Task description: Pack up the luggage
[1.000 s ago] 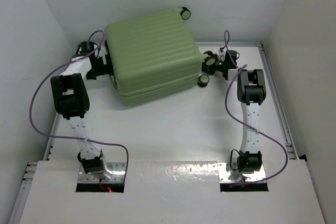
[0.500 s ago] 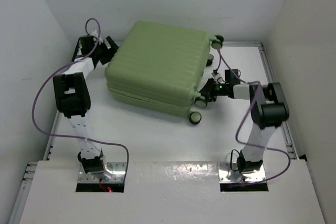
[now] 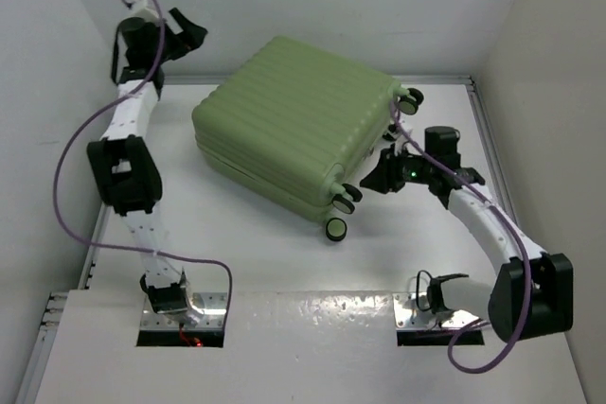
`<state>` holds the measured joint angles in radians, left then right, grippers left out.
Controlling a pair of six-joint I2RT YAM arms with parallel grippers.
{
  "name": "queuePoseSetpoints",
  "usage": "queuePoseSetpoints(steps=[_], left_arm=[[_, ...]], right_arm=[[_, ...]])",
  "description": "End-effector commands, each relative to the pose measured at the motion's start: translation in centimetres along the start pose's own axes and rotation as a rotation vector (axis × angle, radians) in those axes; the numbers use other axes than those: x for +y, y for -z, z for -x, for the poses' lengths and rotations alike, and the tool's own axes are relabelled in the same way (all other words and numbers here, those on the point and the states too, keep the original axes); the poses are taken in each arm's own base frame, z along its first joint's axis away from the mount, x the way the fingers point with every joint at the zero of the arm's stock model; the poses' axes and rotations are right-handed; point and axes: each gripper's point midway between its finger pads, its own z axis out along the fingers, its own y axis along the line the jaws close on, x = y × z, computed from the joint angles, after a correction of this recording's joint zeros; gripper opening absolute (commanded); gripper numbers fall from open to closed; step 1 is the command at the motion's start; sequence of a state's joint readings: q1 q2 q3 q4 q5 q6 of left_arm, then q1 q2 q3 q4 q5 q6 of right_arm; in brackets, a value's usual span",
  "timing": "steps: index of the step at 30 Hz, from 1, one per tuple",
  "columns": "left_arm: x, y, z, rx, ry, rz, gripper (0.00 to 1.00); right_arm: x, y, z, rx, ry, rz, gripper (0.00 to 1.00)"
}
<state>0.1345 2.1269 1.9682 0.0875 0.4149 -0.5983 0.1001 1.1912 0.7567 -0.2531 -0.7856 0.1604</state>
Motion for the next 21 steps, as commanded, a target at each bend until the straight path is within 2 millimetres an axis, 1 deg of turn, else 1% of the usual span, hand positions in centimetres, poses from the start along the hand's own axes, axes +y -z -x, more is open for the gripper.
queuePoseSetpoints(steps=[1, 2, 3, 4, 5, 6, 7, 8, 9, 10, 11, 12, 13, 14, 16, 17, 18, 19, 20, 21], left_arm=[[-3.3, 8.7, 10.6, -0.217, -0.213, 0.098, 0.99], [-0.9, 10.0, 7.2, -0.118, -0.205, 0.174, 0.99], [-0.8, 11.4, 6.1, -0.088, -0.200, 0.202, 0.99], [-2.2, 14.0, 6.6, -0.097, -0.201, 0.215, 0.99], [-1.4, 15.5, 4.3, -0.028, -0.169, 0.268, 0.99], [0.7, 17.1, 1.0, 0.041, -0.121, 0.332, 0.99], [1.6, 19.8, -1.5, 0.103, -0.062, 0.391, 0.99], [1.7, 21.1, -2.8, 0.136, -0.035, 0.423, 0.99], [2.3, 22.6, -3.9, 0.166, -0.015, 0.454, 0.99], [2.3, 23.7, -5.3, 0.199, 0.010, 0.470, 0.99], [2.8, 25.9, -7.6, 0.253, 0.040, 0.508, 0.99], [3.1, 26.9, -8.6, 0.272, 0.053, 0.526, 0.99], [3.2, 27.6, -9.6, 0.292, 0.061, 0.534, 0.99], [3.8, 28.2, -11.6, 0.324, 0.100, 0.554, 0.99], [4.5, 28.3, -13.3, 0.357, 0.144, 0.577, 0.99], [4.9, 28.0, -13.9, 0.369, 0.188, 0.594, 0.99], [5.2, 27.5, -14.4, 0.386, 0.212, 0.597, 0.99], [6.3, 26.5, -16.2, 0.447, 0.241, 0.619, 0.99], [7.1, 25.5, -16.5, 0.453, 0.255, 0.625, 0.99], [6.5, 23.4, -16.3, 0.456, 0.249, 0.583, 0.99]], right_arm=[[-1.1, -2.3, -0.3, 0.021, 0.201, -0.062, 0.32], [-0.1, -4.1, 0.0, 0.021, 0.244, -0.037, 0.32], [0.2, -5.1, 1.4, 0.017, 0.267, -0.031, 0.33], [1.1, -6.1, 1.4, 0.032, 0.284, -0.009, 0.33], [2.7, -7.1, 2.9, 0.012, 0.322, 0.025, 0.33], [2.2, -8.7, 2.2, 0.054, 0.300, 0.029, 0.34], [4.8, -10.3, 4.0, 0.024, 0.362, 0.084, 0.34], [5.6, -11.1, 4.8, 0.017, 0.390, 0.097, 0.34], [7.2, -11.9, 4.3, 0.033, 0.421, 0.132, 0.34], [8.5, -12.4, 5.4, 0.012, 0.469, 0.155, 0.34], [11.2, -13.7, 4.2, 0.030, 0.514, 0.218, 0.34], [12.2, -14.1, 4.1, 0.030, 0.569, 0.245, 0.34], [13.9, -14.3, 5.0, 0.006, 0.632, 0.280, 0.35], [16.5, -14.6, 3.8, 0.017, 0.690, 0.343, 0.37], [18.7, -14.0, 3.9, -0.002, 0.759, 0.402, 0.38], [19.3, -13.6, 2.9, 0.032, 0.759, 0.424, 0.38], [19.9, -12.2, 3.6, 0.007, 0.768, 0.430, 0.40], [19.0, -11.4, 3.1, 0.043, 0.740, 0.412, 0.40], [18.4, -10.9, 2.9, 0.054, 0.720, 0.399, 0.41], [18.2, -8.7, 4.7, 0.004, 0.685, 0.360, 0.41]])
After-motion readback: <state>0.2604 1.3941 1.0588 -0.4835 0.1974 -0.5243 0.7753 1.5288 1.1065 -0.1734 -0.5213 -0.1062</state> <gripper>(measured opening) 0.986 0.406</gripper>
